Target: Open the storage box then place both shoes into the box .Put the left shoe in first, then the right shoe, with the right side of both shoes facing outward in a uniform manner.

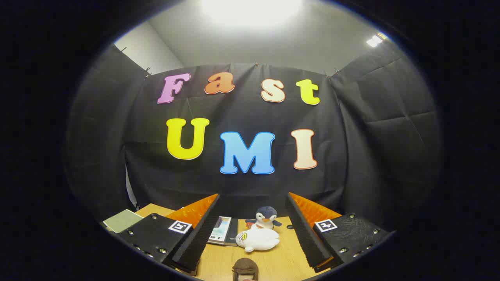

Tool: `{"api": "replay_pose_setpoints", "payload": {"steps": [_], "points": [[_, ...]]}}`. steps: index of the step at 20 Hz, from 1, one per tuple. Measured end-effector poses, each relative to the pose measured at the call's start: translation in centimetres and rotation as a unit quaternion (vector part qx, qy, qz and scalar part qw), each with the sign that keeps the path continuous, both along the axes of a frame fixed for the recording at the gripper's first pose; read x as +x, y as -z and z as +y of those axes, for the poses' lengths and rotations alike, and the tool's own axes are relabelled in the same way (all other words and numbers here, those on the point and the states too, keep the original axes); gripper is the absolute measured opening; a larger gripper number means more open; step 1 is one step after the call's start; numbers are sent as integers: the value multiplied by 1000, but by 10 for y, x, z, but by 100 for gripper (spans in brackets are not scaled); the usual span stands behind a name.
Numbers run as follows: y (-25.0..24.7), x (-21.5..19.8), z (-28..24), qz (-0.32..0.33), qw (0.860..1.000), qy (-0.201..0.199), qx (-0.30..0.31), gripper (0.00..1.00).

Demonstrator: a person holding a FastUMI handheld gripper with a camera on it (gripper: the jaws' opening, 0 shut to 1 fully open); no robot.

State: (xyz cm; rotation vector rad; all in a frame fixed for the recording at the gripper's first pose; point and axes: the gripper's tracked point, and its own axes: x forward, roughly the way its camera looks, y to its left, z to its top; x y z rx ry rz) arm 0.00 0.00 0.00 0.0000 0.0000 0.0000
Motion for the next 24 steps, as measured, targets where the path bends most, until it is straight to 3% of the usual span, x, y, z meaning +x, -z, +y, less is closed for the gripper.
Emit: {"api": "replay_pose_setpoints", "payload": {"steps": [7,13,16,24], "points": [[15,17,6,21,999,-40,26,99],[22,31,-11,11,1000,-19,20,99],[25,37,0,13,999,-30,29,99],[72,52,58,50,992,-100,63,99]]}}
